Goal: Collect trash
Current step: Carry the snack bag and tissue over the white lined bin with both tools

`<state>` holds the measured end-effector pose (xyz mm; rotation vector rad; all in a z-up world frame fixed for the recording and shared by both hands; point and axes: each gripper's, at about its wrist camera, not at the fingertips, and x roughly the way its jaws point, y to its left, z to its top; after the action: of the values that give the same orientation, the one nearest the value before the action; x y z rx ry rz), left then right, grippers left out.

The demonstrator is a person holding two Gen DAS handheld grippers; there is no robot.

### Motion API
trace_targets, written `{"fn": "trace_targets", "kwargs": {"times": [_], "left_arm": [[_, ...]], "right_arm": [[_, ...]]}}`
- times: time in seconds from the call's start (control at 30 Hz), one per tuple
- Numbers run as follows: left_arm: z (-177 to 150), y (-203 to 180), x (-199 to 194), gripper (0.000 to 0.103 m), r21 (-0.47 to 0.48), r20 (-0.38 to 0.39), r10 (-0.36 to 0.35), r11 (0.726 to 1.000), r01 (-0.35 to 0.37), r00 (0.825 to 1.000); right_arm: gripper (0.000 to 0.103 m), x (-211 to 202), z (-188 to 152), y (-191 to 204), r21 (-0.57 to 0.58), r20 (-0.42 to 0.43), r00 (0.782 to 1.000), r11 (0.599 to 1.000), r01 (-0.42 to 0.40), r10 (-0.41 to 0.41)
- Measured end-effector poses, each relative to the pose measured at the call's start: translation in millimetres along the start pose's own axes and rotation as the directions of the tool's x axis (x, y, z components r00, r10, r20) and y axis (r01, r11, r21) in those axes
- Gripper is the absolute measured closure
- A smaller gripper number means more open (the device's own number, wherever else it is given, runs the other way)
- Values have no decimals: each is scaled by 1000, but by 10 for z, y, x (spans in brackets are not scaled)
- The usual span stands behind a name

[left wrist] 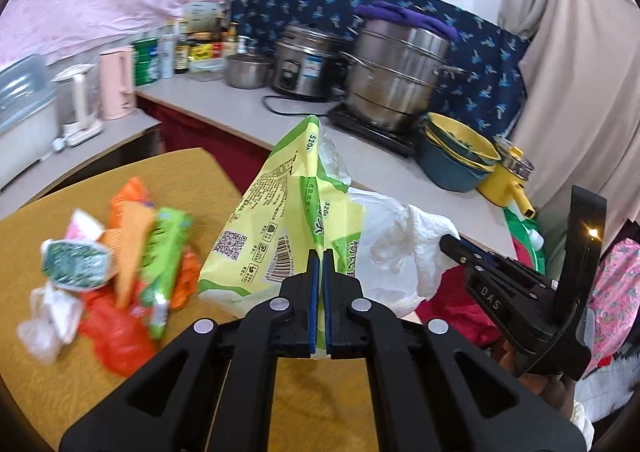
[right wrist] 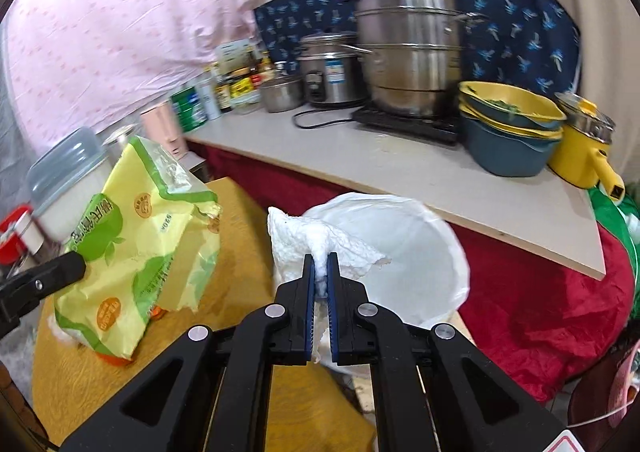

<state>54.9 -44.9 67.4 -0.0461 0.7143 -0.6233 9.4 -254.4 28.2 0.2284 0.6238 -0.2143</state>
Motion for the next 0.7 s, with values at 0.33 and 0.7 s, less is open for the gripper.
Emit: {"fn": "trace_targets", "kwargs": {"times": [0.33, 0.7], "left_arm": [[80, -312, 1202, 101, 40, -140, -53, 997, 59, 989], [-31, -382, 1750, 99, 37, -205, -65, 997, 74, 977]], "right_arm": [[97, 685, 51, -641, 106, -67, 997, 993, 43, -36], [94, 1104, -11, -807, 140, -112, 993, 989, 57, -41]]}}
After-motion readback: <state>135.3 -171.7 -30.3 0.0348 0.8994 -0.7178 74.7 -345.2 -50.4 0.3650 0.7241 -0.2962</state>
